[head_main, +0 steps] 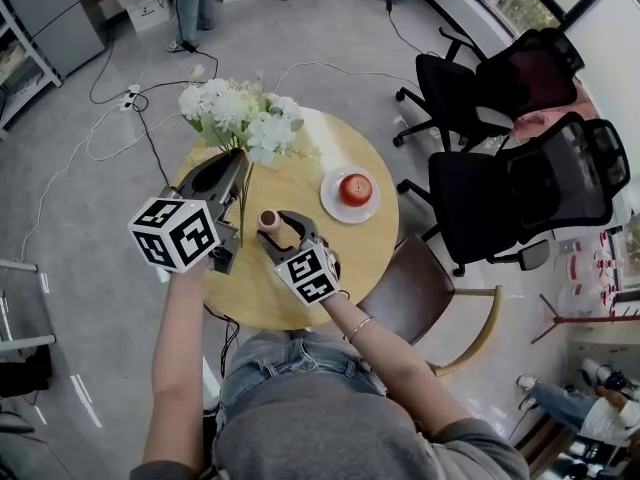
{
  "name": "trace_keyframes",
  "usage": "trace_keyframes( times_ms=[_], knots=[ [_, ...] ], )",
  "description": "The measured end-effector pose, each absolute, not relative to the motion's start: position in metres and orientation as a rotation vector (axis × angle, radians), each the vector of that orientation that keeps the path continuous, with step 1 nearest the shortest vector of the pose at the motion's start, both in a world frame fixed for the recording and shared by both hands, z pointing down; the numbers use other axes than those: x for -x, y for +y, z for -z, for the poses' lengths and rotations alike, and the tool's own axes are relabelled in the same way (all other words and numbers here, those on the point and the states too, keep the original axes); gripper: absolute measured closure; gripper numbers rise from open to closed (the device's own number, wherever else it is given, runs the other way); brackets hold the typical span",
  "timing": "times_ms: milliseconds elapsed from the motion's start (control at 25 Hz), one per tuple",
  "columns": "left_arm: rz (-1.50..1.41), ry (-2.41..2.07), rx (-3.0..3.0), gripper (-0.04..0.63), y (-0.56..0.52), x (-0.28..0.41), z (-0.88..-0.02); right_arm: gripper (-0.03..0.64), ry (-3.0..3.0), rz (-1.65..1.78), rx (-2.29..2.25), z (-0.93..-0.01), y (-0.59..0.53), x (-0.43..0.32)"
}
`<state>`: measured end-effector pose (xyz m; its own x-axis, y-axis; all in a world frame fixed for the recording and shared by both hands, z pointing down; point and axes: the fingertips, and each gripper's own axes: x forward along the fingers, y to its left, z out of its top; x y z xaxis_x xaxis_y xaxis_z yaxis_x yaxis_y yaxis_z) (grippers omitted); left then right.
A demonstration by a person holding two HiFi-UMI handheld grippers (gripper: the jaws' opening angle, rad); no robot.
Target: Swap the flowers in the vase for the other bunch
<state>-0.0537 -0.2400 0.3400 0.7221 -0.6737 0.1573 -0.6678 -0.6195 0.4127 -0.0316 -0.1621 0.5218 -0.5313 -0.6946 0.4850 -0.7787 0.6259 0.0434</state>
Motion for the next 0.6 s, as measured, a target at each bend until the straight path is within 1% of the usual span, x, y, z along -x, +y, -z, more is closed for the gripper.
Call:
trace_keyframes(
  times_ms=[280,600],
  knots=[
    [0.118,-0.985,-2.561,0.571,-0.233,0.047,-0.313,0.388,-2.383,-0.231,-1.156,-0.535,-0.153,0.049],
    [0.172,-0.985,-2.596,0.571,-0.239,0.046,-0.316,0.388,-2.376,-0.233,-1.169,-0.541,-0.151,0.067]
  ],
)
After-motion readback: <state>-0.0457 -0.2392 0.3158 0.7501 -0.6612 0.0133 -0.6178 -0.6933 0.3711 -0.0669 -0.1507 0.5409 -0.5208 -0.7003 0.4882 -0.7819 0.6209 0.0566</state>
